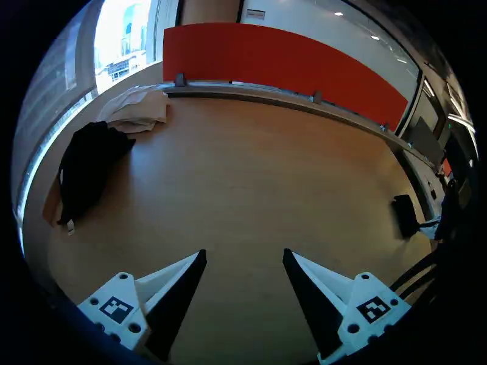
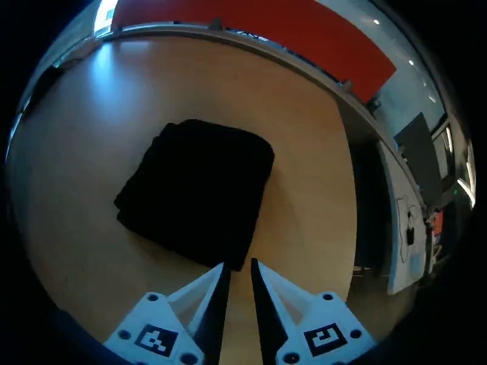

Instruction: Fold towel

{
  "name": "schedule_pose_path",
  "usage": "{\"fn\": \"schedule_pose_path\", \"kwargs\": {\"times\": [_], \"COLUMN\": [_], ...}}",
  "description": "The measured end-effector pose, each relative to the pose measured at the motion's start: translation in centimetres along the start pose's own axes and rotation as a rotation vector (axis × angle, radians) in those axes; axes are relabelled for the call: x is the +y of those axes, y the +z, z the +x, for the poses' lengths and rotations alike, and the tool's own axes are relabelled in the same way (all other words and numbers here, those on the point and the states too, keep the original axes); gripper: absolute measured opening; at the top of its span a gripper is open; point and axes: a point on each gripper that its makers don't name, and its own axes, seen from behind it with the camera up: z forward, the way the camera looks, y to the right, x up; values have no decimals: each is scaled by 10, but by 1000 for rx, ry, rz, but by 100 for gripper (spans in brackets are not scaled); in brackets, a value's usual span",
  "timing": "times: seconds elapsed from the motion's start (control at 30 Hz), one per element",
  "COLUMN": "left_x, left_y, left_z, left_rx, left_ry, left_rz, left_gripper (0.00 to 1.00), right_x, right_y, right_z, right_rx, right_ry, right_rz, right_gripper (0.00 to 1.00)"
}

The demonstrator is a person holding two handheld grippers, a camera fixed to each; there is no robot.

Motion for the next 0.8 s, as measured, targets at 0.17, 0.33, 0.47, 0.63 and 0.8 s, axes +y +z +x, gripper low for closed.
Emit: {"fn": "schedule_pose_path", "kwargs": {"times": [0.17,0.33,0.47,0.63,0.8], "left_x": [-2,-2,-2,-4,-7], "left_y": [1,2,2,2,2], "left_z": [2,3,4,5,6], "left_rx": [3,4,6,11,16], "left_ry": [-1,-2,-2,-2,-3], "left_rz": [-2,-7,-12,-17,-22], "left_gripper": [93,93,93,93,93], "right_x": [-2,-1,-3,-6,-14], "right_y": [-5,-10,-15,-20,-28], "right_z": [-3,-2,3,12,22], "right_rx": [-1,6,21,40,68], "right_ry": [11,24,37,54,68], "right_rz": [3,-8,-9,-12,-10], "right_gripper": [52,76,99,100,100]}}
